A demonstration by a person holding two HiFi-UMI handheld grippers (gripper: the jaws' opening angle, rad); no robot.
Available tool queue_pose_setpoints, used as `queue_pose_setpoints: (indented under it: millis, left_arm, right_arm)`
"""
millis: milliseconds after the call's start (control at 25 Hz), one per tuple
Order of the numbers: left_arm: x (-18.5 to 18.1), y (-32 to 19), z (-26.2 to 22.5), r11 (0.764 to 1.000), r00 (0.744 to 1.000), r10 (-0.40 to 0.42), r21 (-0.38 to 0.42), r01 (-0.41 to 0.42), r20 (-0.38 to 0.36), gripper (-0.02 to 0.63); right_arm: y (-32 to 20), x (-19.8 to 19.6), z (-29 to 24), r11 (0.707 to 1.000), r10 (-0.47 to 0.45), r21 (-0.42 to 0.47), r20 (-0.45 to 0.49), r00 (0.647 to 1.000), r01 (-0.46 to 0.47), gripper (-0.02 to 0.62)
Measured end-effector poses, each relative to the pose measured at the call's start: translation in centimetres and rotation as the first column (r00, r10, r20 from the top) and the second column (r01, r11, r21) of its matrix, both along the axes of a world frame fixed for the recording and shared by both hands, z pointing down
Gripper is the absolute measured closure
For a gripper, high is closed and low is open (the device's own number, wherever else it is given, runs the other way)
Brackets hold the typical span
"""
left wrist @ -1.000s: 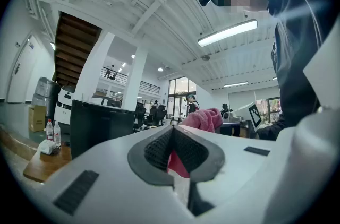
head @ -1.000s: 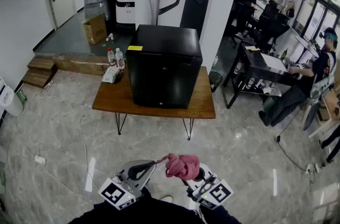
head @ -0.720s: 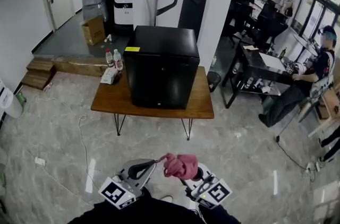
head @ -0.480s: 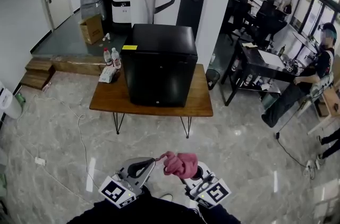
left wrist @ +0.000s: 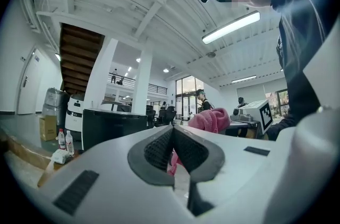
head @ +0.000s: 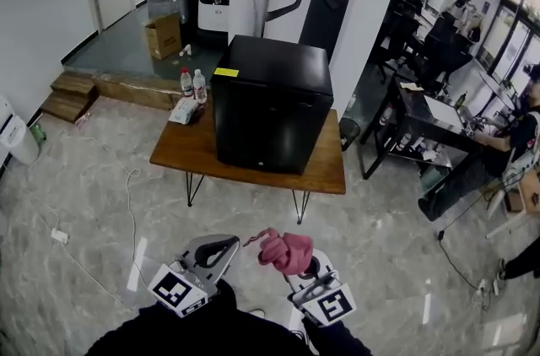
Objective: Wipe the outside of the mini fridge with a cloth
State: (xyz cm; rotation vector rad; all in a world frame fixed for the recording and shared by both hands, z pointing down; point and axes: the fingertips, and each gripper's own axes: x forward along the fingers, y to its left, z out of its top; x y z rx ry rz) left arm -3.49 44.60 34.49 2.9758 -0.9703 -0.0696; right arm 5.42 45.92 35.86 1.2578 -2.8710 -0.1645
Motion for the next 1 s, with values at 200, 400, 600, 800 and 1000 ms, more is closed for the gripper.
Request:
queue_pose_setpoints:
  millis: [200,400,600,800,1000]
  left_arm:
    - [-3.0,-4.7,-0.2,0.998,0.998,-0.064,0.027,0.064,-0.004,0.6]
    - [-4.6,-10.8,-0.7,0.997,0.998,-0.065,0.041,0.065,-0.01,0.6]
    - [-6.1,-18.1,-0.2,0.998,0.998,-0.058,0.038,0.059,-0.024,0.6]
    - [-7.8,-25.6,-0.3,0.997,0.998,-0.04,0.058,0.043,-0.045,0.6]
    - [-9.1,-33.0,1.0,0.999,0.999,-0.023,0.042,0.025,-0.041,0.6]
  right_arm:
    - [-4.6,-1.9,0.0,1.0,0.018,0.015,-0.028,0.999,-0.017,0.535]
    - [-10.5,-3.4,-0.7,0.997,0.072,0.03,-0.056,0.996,-0.07,0.535]
    - [-17.5,-5.3,-0.4,0.996,0.092,0.01,-0.089,0.992,-0.091,0.535]
    - [-24.9,-7.6,0.3,0.991,0.129,-0.012,-0.121,0.984,-0.132,0.535]
    - [-32.6,-9.9,1.1,0.985,0.164,-0.021,-0.185,0.969,-0.17,0.535]
